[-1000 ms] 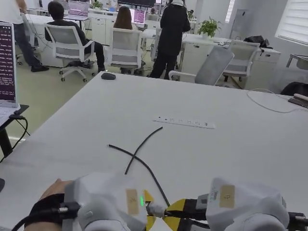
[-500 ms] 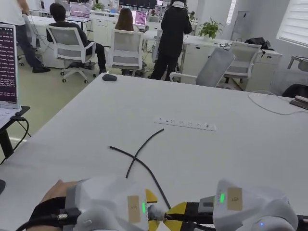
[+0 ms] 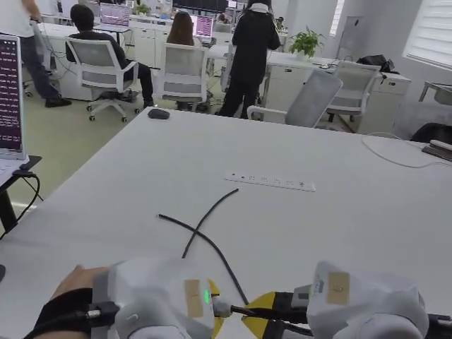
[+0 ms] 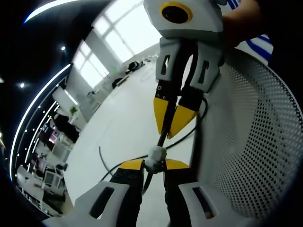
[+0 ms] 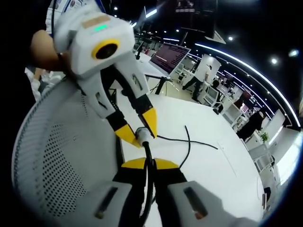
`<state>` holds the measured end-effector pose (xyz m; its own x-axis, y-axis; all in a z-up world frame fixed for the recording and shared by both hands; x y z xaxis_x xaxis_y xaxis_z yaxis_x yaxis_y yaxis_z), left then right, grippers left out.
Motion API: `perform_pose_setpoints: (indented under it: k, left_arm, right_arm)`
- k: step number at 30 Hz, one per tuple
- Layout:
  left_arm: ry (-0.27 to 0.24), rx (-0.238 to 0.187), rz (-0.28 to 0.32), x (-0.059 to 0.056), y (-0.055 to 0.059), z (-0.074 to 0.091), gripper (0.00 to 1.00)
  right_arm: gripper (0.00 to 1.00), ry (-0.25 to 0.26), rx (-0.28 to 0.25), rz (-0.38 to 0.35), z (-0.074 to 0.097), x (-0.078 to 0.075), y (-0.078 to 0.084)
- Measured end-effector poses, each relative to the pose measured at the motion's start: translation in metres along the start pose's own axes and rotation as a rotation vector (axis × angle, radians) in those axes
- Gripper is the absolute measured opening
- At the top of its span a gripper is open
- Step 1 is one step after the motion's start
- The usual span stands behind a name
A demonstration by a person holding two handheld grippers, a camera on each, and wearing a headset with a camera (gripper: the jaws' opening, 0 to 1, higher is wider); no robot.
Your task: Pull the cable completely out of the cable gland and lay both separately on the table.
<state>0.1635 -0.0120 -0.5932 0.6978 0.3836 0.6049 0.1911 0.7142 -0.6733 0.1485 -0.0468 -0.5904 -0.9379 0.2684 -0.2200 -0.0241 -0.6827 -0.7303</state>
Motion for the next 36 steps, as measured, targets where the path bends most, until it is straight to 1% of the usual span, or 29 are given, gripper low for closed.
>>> perform_pose_setpoints:
  k: [1, 2, 4, 5, 6, 7, 9, 13, 17, 19, 20, 21, 22, 23, 24, 25, 26, 27, 29, 31, 33, 36]
  left_arm:
    - [-0.006, 0.013, -0.003, 0.001, 0.002, -0.001, 0.16]
    - [-0.01, 0.023, -0.009, 0.002, 0.004, -0.001, 0.16]
    - [-0.009, 0.024, -0.006, 0.001, 0.004, -0.001, 0.16]
    - [-0.014, 0.029, -0.006, 0.001, 0.005, 0.0, 0.16]
    - [-0.019, 0.034, -0.009, 0.002, 0.006, 0.0, 0.16]
    - [-0.023, 0.042, -0.008, 0.003, 0.008, -0.001, 0.16]
    - [-0.024, 0.049, -0.005, 0.003, 0.009, -0.001, 0.16]
    - [-0.024, 0.054, -0.002, 0.003, 0.01, -0.001, 0.16]
    - [-0.022, 0.057, 0.002, 0.003, 0.01, -0.001, 0.16]
    - [-0.018, 0.065, 0.002, 0.002, 0.011, -0.002, 0.16]
    - [-0.021, 0.07, -0.003, 0.002, 0.012, -0.002, 0.16]
    - [-0.02, 0.069, -0.001, 0.002, 0.012, -0.002, 0.16]
    - [-0.013, 0.068, 0.005, 0.001, 0.012, -0.002, 0.16]
    - [-0.008, 0.071, 0.001, 0.0, 0.012, -0.002, 0.16]
    - [-0.002, 0.078, -0.008, -0.002, 0.014, -0.002, 0.16]
    - [-0.002, 0.08, -0.013, -0.002, 0.014, -0.003, 0.16]
    - [-0.002, 0.082, -0.016, -0.002, 0.015, -0.003, 0.17]
    - [-0.001, 0.084, -0.016, -0.002, 0.015, -0.003, 0.17]
    - [0.004, 0.09, -0.021, -0.003, 0.016, -0.003, 0.17]
    - [0.009, 0.094, -0.03, -0.004, 0.017, -0.003, 0.17]
    - [0.011, 0.092, -0.034, -0.004, 0.016, -0.003, 0.17]
    - [0.017, 0.089, -0.039, -0.006, 0.016, -0.003, 0.17]
  right_arm:
    - [0.03, 0.001, 0.006, -0.002, 0.0, 0.0, 0.002]
    - [0.03, 0.014, 0.028, -0.014, 0.0, -0.002, 0.006]
    - [0.03, 0.032, 0.063, -0.016, 0.0, -0.005, 0.012]
    - [0.03, 0.035, 0.07, -0.018, -0.001, -0.005, 0.014]
    - [0.03, 0.042, 0.081, -0.028, 0.0, -0.006, 0.016]
    - [0.03, 0.052, 0.106, -0.048, 0.001, -0.008, 0.022]
    - [0.03, 0.067, 0.138, -0.076, 0.002, -0.012, 0.03]
    - [0.03, 0.09, 0.176, -0.11, 0.004, -0.017, 0.04]
    - [0.04, 0.108, 0.196, -0.141, 0.006, -0.019, 0.045]
    - [0.06, 0.1, 0.206, -0.146, 0.005, -0.018, 0.046]
    - [0.08, 0.085, 0.213, -0.141, 0.004, -0.016, 0.046]
    - [0.14, 0.078, 0.207, -0.136, 0.003, -0.014, 0.044]
    - [0.22, 0.071, 0.178, -0.123, 0.001, -0.012, 0.037]
    - [0.25, 0.062, 0.145, -0.1, -0.001, -0.011, 0.03]
    - [0.23, 0.056, 0.124, -0.072, 0.0, -0.009, 0.024]
    - [0.18, 0.053, 0.108, -0.051, 0.001, -0.007, 0.019]
    - [0.16, 0.041, 0.079, -0.021, 0.001, -0.004, 0.012]
    - [0.15, 0.039, 0.05, -0.006, 0.001, -0.003, 0.006]
    - [0.15, 0.021, 0.021, 0.027, 0.0, 0.002, -0.002]
    - [0.12, 0.02, 0.015, 0.038, 0.0, 0.004, -0.005]
    - [0.09, 0.008, 0.02, 0.044, -0.001, 0.005, -0.004]
    - [0.07, 0.003, 0.029, 0.049, -0.002, 0.006, -0.003]
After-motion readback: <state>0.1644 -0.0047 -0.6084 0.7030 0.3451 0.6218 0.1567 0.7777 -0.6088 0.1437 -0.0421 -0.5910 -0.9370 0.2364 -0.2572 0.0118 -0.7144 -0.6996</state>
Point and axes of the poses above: the centre of the closed fingertips' face, and the gripper's own axes: z roughly backward along the fingers, x roughly to its left, y roughly out of its underside, the point moved 1 cm from there along z, roughly backward along the fingers, and after that the axes turned 14 degrees about -y, right-handed, at the moved point
